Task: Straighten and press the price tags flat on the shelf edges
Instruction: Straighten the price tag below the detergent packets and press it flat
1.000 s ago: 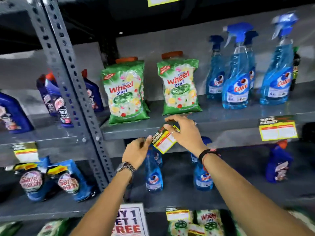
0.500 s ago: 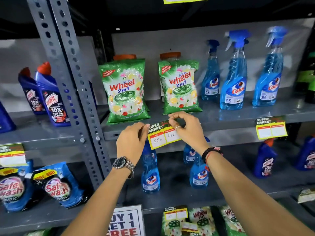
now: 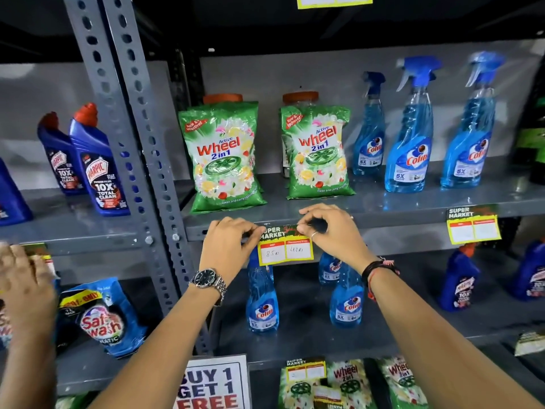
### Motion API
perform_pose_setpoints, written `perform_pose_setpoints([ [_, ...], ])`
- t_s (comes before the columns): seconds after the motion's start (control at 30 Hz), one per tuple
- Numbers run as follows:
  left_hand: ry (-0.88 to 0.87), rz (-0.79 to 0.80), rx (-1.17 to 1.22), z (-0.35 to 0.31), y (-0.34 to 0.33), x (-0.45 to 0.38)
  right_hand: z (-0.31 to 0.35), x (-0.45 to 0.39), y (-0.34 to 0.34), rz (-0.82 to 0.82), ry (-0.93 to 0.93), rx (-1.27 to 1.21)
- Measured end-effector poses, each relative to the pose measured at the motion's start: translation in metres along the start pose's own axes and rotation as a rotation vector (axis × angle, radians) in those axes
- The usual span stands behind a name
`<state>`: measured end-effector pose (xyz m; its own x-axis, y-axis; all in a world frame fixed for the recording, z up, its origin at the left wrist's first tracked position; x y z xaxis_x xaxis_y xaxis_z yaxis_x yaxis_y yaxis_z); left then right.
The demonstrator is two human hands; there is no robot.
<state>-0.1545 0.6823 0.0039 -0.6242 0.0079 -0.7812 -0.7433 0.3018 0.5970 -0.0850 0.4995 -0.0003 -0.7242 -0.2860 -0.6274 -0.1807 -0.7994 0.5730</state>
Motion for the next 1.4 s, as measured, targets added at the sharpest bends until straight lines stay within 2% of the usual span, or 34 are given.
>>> perform_pose_setpoints([
  [0.43, 0.065, -0.019, -0.138, -0.002, -0.003, -0.016, 0.004, 0.001, 0.000, -0.132, 0.014, 0.030],
  [0.6, 0.129, -0.044, -0.110, 0.004, 0.001, -0.015, 0.002, 0.004, -0.001, -0.185, -0.001, 0.041],
  [0.77, 0.081, -0.090, -0.051, 0.004, 0.000, -0.016, 0.001, 0.002, -0.002, -0.218, -0.019, 0.090],
  [0.9, 0.079, -0.013, 0.091, 0.003, -0.012, -0.017, 0.004, -0.002, -0.003, -0.254, -0.018, 0.125],
  [1.2, 0.126, 0.113, 0.180, 0.011, -0.020, -0.029, -0.007, -0.010, 0.004, -0.125, -0.091, -0.045],
  [1.4, 0.050, 0.135, 0.061, 0.000, -0.007, -0.040, -0.003, -0.014, 0.007, -0.062, -0.102, -0.063],
])
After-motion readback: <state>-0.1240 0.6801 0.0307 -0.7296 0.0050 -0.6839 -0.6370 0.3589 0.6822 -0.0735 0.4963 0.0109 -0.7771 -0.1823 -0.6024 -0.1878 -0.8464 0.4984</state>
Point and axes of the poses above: each hand's wrist, its own x-axis away from the middle knuckle, its own y-axis out of the back of the hand, z = x × y, the point moved 8 cm from there along -x, towards the middle knuckle, and after that the axes turned 3 degrees about -z, right-handed, at the moved point
